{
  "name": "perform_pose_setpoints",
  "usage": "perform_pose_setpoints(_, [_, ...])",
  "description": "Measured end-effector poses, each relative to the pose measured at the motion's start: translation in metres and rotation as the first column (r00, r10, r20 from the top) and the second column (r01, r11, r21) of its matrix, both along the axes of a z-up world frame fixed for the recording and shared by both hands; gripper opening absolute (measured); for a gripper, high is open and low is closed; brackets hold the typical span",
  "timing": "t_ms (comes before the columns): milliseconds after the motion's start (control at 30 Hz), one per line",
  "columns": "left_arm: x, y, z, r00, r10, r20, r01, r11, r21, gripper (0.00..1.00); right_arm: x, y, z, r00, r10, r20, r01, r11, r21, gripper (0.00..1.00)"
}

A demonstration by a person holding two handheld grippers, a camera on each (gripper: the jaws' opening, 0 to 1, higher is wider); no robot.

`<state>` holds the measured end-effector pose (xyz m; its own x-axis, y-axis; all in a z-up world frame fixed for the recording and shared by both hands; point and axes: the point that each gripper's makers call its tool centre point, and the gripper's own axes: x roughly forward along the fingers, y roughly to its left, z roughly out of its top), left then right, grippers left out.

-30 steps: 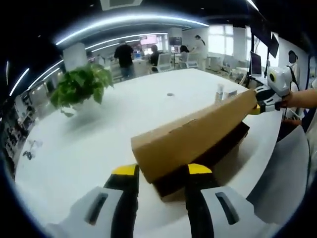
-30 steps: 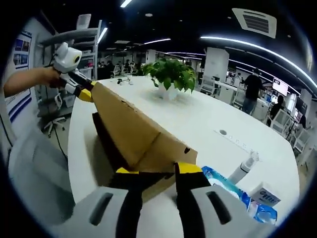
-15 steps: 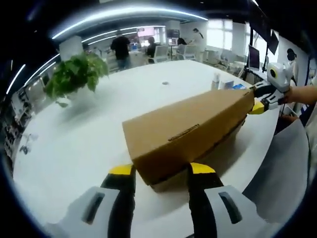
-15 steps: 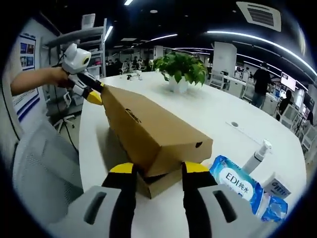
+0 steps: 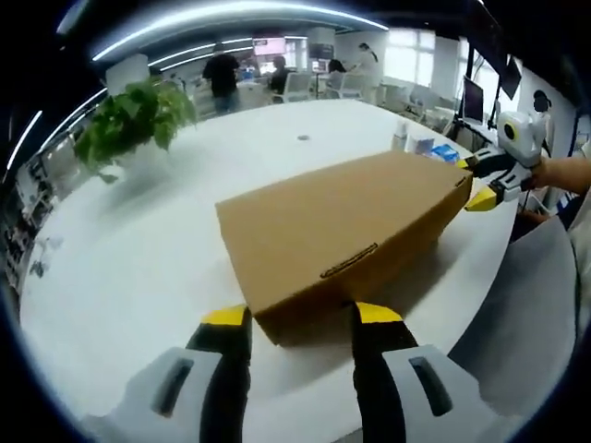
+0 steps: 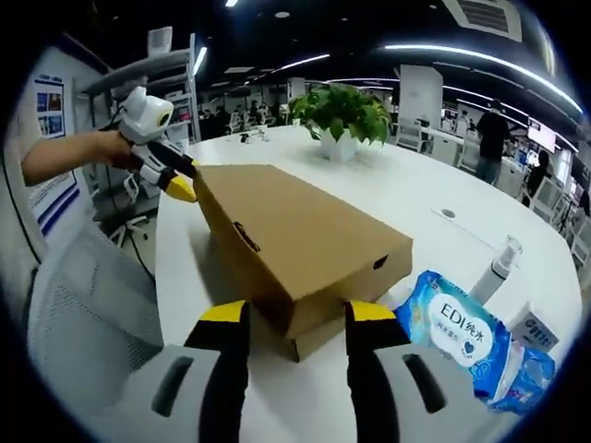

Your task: Operate the shoe box by opening the lid, removing the specified soft item, and placing it in the target area until the item is outside and the box remains undamaged.

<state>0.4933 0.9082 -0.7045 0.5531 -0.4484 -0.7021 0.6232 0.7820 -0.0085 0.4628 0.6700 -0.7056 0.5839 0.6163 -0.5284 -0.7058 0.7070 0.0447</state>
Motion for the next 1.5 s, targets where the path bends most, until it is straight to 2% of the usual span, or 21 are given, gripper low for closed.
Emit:
perform_pose_setpoints(67, [-0.001, -0.001, -0.003, 1.0, 0.014, -0.02, -0.014, 1.0, -0.023, 0.43, 0.0, 0.0, -0.003, 1.0, -0.01, -0.016, 0.01, 1.0, 0.009, 0.39])
perform_pose_setpoints(233, [-0.001, -0.001, -0.008, 0.999, 0.016, -0.033, -0.016, 1.0, -0.017, 0.42, 0.002, -0.001, -0.008, 0.998, -0.038, -0.041, 0.039, 0.999, 0.023, 0.37])
perform_pose_setpoints(400, [-0.003, -0.002, -0.016, 0.999, 0.016, -0.052, -0.016, 1.0, -0.012, 0.42, 0.002, 0.0, -0.015, 0.998, -0.044, -0.049, 0.044, 0.999, 0.003, 0.37])
perform_pose_setpoints(600, [0.0, -0.002, -0.024, 0.997, 0.034, -0.068, -0.036, 0.999, -0.018, 0.42, 0.002, 0.001, -0.023, 0.998, -0.046, -0.043, 0.045, 0.998, -0.032, 0.37])
perform_pose_setpoints(800, [0.002, -0.003, -0.032, 0.997, 0.024, -0.074, -0.023, 1.0, 0.019, 0.41, 0.003, 0.001, -0.029, 0.998, -0.047, -0.03, 0.045, 0.997, -0.058, 0.36])
perform_pose_setpoints(1067, [0.017, -0.004, -0.031, 0.998, 0.016, -0.068, -0.014, 0.999, 0.031, 0.42, 0.013, -0.001, -0.029, 0.997, -0.063, -0.034, 0.061, 0.997, -0.042, 0.36])
perform_pose_setpoints(1500, [0.043, -0.012, -0.031, 0.998, 0.013, -0.065, -0.011, 1.0, 0.03, 0.42, 0.04, -0.009, -0.029, 0.996, -0.079, -0.036, 0.078, 0.996, -0.042, 0.36])
